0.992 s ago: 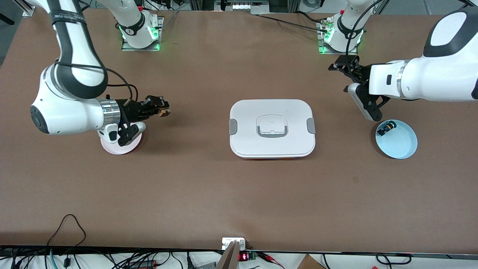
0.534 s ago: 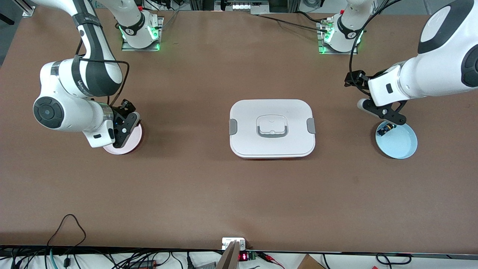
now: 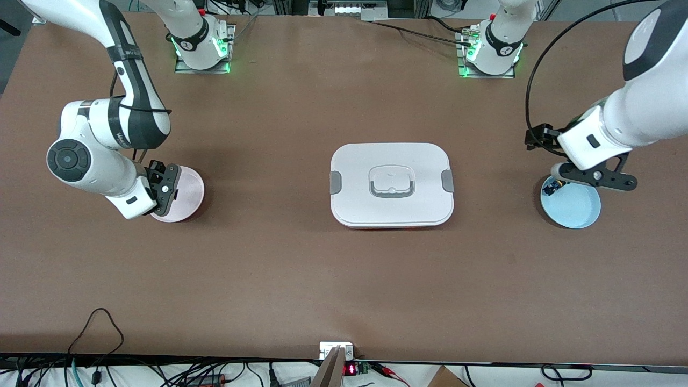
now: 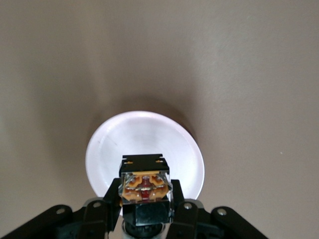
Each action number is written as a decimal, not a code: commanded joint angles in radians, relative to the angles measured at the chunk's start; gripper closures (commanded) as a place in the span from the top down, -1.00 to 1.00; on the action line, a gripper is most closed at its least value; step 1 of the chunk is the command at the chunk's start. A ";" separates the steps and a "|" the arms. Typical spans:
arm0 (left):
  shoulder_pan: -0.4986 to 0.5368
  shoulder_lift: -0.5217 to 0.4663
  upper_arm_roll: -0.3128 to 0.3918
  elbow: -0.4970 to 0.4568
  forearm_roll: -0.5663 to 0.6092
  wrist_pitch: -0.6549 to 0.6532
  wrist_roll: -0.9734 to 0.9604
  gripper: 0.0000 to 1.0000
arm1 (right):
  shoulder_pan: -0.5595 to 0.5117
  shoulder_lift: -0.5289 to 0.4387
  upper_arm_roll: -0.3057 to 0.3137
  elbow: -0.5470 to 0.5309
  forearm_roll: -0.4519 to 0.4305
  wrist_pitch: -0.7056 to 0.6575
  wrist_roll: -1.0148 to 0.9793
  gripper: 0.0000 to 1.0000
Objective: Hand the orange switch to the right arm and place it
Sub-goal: 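Lower the switch into the white dish and open the right gripper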
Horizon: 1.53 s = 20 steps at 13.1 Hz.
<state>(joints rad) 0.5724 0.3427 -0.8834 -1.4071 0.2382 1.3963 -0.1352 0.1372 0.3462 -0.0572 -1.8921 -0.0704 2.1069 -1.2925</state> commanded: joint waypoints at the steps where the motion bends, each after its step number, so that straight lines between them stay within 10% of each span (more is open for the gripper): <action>1: -0.274 -0.052 0.380 0.026 -0.101 0.018 -0.001 1.00 | -0.028 -0.032 0.017 -0.119 -0.060 0.143 -0.076 -0.47; 6: -0.558 -0.296 0.802 -0.266 -0.237 0.231 0.051 1.00 | -0.033 -0.021 0.017 -0.206 -0.153 0.266 -0.091 -0.47; 8: -0.600 -0.416 0.839 -0.380 -0.235 0.236 0.078 1.00 | -0.044 -0.016 0.016 -0.263 -0.163 0.344 -0.090 -0.47; 17: -0.591 -0.381 0.848 -0.319 -0.238 0.205 0.126 1.00 | -0.067 0.042 0.016 -0.337 -0.163 0.515 -0.091 -0.47; 18: -0.591 -0.390 0.839 -0.314 -0.237 0.205 0.128 1.00 | -0.067 0.043 0.016 -0.337 -0.161 0.515 -0.085 -0.25; 19: -0.592 -0.390 0.833 -0.308 -0.237 0.205 0.126 1.00 | -0.067 0.043 0.016 -0.337 -0.160 0.515 -0.070 0.99; 20: -0.594 -0.390 0.833 -0.306 -0.237 0.205 0.126 1.00 | -0.067 0.039 0.016 -0.331 -0.160 0.515 -0.068 1.00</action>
<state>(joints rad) -0.0151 -0.0407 -0.0504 -1.7317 0.0203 1.6054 -0.0186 0.0894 0.3984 -0.0550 -2.2159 -0.2185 2.6017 -1.3627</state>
